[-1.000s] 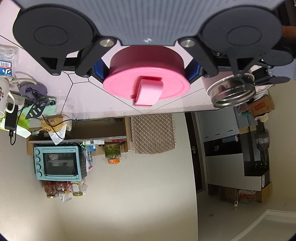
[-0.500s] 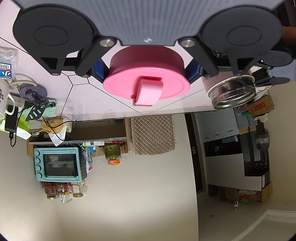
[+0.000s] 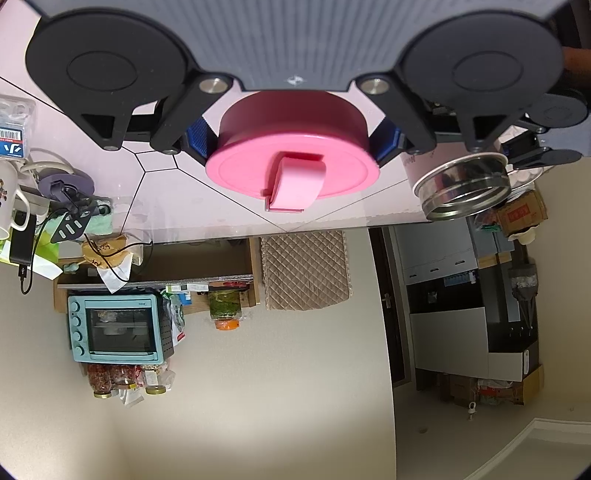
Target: Unscrew bottle cap and pour
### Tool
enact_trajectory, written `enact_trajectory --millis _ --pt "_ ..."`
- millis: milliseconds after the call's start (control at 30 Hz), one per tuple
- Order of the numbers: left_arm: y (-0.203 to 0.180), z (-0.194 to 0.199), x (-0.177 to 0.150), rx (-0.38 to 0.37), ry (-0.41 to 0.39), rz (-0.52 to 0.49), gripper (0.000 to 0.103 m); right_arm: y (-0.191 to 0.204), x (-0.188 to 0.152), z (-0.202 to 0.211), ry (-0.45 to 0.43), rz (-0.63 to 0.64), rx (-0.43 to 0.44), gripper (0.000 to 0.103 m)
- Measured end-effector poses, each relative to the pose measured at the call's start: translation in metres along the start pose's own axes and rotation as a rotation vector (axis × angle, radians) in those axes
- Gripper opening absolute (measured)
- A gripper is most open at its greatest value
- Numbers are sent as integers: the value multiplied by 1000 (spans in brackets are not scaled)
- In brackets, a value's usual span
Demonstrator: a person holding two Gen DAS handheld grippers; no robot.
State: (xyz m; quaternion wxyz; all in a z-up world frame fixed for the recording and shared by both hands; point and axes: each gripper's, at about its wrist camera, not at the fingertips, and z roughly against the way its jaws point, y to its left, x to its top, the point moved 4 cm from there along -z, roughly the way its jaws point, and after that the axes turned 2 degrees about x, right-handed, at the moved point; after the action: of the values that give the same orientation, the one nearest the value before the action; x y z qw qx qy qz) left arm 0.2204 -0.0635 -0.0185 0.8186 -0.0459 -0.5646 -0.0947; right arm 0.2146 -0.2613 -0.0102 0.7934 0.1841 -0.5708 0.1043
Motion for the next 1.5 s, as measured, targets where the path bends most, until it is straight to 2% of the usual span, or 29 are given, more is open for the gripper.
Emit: enact_trajectory --millis 400,867,1500 --pt "3 4 -2 -5 15 14 94 -2 -4 -4 28 0 -13 85" --pt "4 10 -6 1 29 22 101 -2 -9 -11 78 8 -27 85" --pt "7 13 -11 0 34 34 103 3 -23 -22 165 27 -45 85"
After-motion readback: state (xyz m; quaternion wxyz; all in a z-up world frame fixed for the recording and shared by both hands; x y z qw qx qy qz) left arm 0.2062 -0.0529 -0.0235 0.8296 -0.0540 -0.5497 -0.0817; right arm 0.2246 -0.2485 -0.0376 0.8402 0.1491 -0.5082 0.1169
